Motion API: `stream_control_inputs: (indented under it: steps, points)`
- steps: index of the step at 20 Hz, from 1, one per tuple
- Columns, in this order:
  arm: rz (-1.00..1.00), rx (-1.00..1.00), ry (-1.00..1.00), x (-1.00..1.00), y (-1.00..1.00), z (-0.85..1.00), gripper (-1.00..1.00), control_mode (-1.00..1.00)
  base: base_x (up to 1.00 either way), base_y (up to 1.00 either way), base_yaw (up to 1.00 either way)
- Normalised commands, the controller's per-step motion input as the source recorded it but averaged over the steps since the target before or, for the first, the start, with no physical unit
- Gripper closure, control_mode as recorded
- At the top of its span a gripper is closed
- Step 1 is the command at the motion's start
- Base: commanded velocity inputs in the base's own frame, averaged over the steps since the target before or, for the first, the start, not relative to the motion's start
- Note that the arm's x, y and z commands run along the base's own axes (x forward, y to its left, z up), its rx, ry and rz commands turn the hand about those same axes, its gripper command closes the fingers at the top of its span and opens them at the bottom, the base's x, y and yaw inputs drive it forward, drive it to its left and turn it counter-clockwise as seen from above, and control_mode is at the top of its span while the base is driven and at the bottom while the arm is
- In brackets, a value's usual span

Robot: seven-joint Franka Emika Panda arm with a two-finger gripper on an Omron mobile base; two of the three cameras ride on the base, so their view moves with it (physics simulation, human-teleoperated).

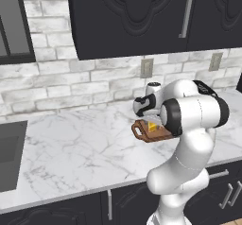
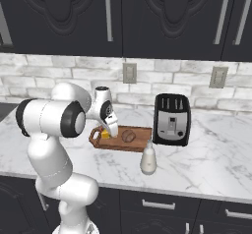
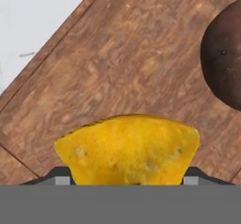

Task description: Retrieve the reheated potato from the microwave, then place the potato, cheese, and condiment on the cutting board.

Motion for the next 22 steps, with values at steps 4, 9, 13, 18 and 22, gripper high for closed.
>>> stream_control_inputs:
  steps: [4,9,13,18,22]
  points:
    - [0.00,0.00,-0.03,-0.10,0.00,0.10,-1.00,-1.00,0.00,0.00,0.00]
    - [0.00,0.00,-0.09,-0.26,0.00,0.55,-1.00,-1.00,0.00,0.00,0.00]
    - [0.00,0.00,-0.04,-0.43,0.00,0.54,-1.00,-1.00,0.00,0.00,0.00]
    - [0.00,0.00,0.00,-0.77,-0.14,0.06,-1.00,-1.00,0.00,0.00,0.00]
    - [0.00,0.00,0.00,-0.99,-0.21,0.13,-1.00,-1.00,0.00,0.00,0.00]
